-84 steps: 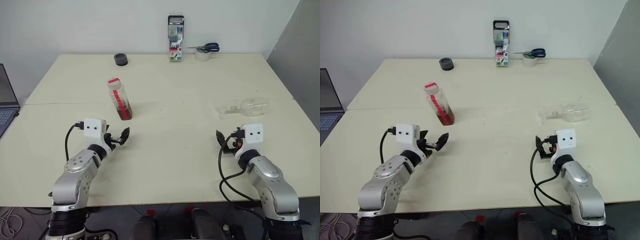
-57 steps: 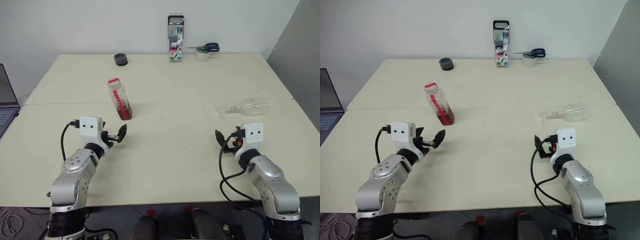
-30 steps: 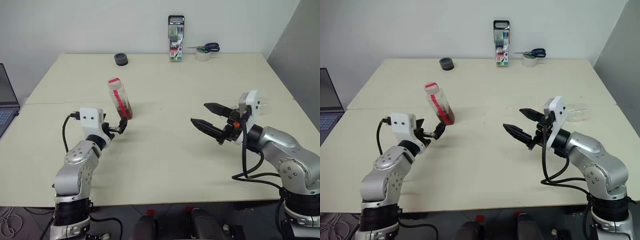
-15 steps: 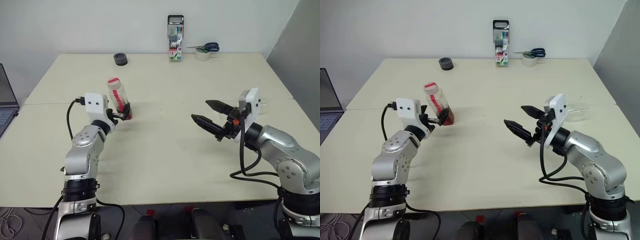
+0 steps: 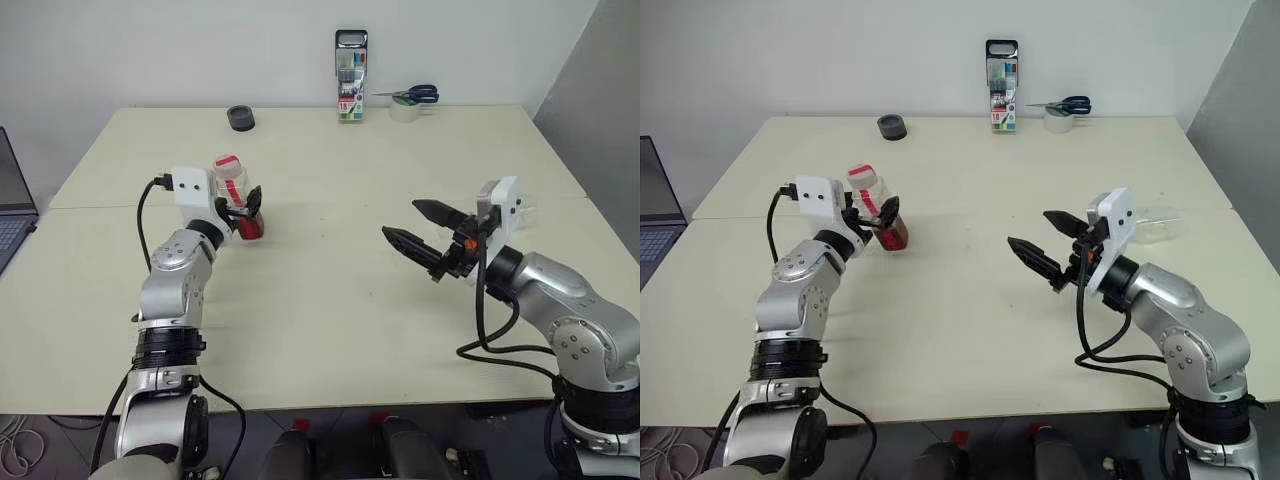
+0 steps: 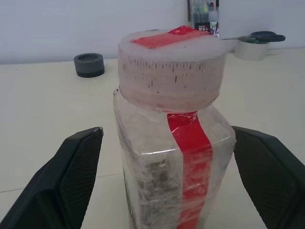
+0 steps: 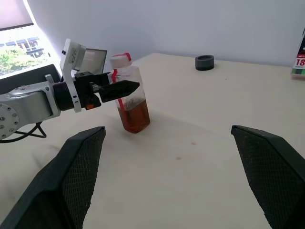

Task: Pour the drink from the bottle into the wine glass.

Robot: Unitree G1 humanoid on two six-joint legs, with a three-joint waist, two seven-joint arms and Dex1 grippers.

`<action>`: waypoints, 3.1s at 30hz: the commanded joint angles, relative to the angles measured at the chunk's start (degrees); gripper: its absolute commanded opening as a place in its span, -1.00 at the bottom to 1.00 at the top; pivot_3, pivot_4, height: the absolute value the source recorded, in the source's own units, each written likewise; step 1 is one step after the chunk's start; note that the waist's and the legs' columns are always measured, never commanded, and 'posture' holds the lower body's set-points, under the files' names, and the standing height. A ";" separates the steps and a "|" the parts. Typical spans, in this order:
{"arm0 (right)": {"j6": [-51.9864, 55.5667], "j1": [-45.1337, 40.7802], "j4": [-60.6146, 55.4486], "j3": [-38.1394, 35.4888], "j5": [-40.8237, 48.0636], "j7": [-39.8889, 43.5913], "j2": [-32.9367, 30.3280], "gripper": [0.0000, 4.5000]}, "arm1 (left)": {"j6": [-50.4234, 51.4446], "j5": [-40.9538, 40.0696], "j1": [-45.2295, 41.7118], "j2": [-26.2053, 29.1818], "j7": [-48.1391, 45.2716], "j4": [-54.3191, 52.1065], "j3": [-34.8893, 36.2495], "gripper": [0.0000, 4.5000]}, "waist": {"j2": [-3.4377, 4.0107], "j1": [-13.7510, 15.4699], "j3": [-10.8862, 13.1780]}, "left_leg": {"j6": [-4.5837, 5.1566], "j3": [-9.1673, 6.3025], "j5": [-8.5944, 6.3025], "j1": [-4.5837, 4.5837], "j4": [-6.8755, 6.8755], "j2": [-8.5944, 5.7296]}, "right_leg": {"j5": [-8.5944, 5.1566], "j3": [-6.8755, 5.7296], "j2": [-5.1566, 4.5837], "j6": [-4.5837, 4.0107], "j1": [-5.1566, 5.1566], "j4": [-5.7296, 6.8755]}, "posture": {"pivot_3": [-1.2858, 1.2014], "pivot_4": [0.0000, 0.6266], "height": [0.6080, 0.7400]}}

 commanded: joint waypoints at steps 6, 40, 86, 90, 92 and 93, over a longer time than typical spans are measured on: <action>-1.16 0.75 -3.13 -0.01 -0.36 -1.25 0.24 1.00 | -4.07 0.64 -2.65 0.75 -0.87 2.44 0.26 0.99 | 0.00 0.00 0.00 | 0.00 0.00 0.00 -0.01 0.01 0.00 | 0.00 -0.01 0.00 0.00 -0.01 0.01 | 0.03 -0.52 1.00; -0.07 -4.95 -0.67 2.34 -5.44 -4.22 -0.40 1.00 | 0.31 -2.66 -1.92 1.39 -16.43 -8.94 -8.90 -0.19 | 0.00 0.07 -0.01 | -0.01 -0.05 0.01 -0.27 0.22 -0.05 | 0.01 -0.04 0.00 0.00 -0.18 0.12 | 0.03 -0.52 1.00; 4.94 -11.56 -3.02 7.61 -1.12 -6.25 3.98 -0.22 | 0.84 -8.14 -5.39 0.00 -41.01 -12.89 -17.74 -0.19 | -0.02 -0.30 -0.01 | 0.01 -0.08 0.00 -0.83 0.78 -0.11 | 0.02 -0.04 -0.01 0.00 -0.70 0.73 | 0.03 -0.52 1.00; 4.21 -11.26 -3.08 8.00 -1.97 -5.46 3.56 -0.22 | 1.75 -8.79 -5.39 -0.14 -40.88 -13.25 -17.46 -0.19 | -0.02 -0.29 -0.01 | 0.01 -0.08 0.00 -0.84 0.78 -0.11 | 0.02 -0.04 -0.01 0.00 -0.70 0.72 | 0.03 -0.52 1.00; 3.92 -12.18 -2.64 7.08 -0.72 -3.15 2.74 -0.22 | 3.11 -9.96 -5.42 0.46 -42.09 -14.40 -17.44 -0.19 | -0.02 -0.29 -0.01 | 0.01 -0.08 0.00 -0.84 0.78 -0.11 | 0.02 -0.04 -0.01 0.00 -0.70 0.72 | 0.03 -0.52 1.00; 3.78 -12.80 -2.22 6.54 0.05 -1.67 2.15 -0.22 | 3.76 -10.52 -5.49 0.83 -42.84 -14.94 -17.51 -0.19 | -0.02 -0.29 -0.01 | 0.01 -0.08 0.00 -0.84 0.78 -0.11 | 0.02 -0.05 -0.01 0.00 -0.70 0.73 | 0.03 -0.52 1.00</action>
